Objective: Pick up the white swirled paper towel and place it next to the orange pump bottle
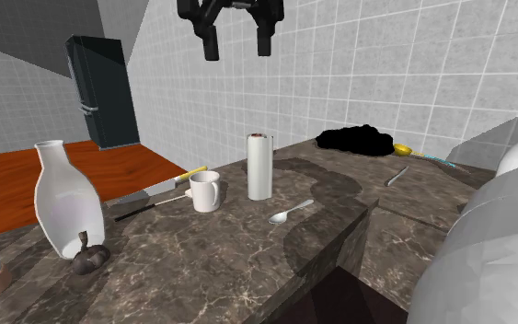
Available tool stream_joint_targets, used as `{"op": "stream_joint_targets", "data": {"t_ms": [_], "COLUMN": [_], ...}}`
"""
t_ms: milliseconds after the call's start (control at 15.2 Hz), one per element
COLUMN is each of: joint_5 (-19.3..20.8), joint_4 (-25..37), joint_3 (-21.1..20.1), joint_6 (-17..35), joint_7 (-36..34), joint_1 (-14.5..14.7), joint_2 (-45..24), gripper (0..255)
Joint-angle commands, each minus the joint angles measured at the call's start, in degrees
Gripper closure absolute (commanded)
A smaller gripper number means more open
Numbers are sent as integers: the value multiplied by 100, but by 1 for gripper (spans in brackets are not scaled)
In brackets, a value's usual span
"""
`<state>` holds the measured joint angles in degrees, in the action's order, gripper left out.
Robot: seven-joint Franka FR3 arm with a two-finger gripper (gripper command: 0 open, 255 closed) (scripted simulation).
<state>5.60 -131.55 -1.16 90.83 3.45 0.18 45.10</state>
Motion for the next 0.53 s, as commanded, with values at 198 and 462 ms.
{"op": "stream_joint_targets", "data": {"t_ms": [198, 462], "joint_5": [98, 171], "joint_4": [35, 189], "joint_3": [287, 656], "joint_6": [395, 888], "joint_7": [268, 627], "joint_1": [-65, -130], "joint_2": [-445, -1116], "gripper": [0, 0]}}
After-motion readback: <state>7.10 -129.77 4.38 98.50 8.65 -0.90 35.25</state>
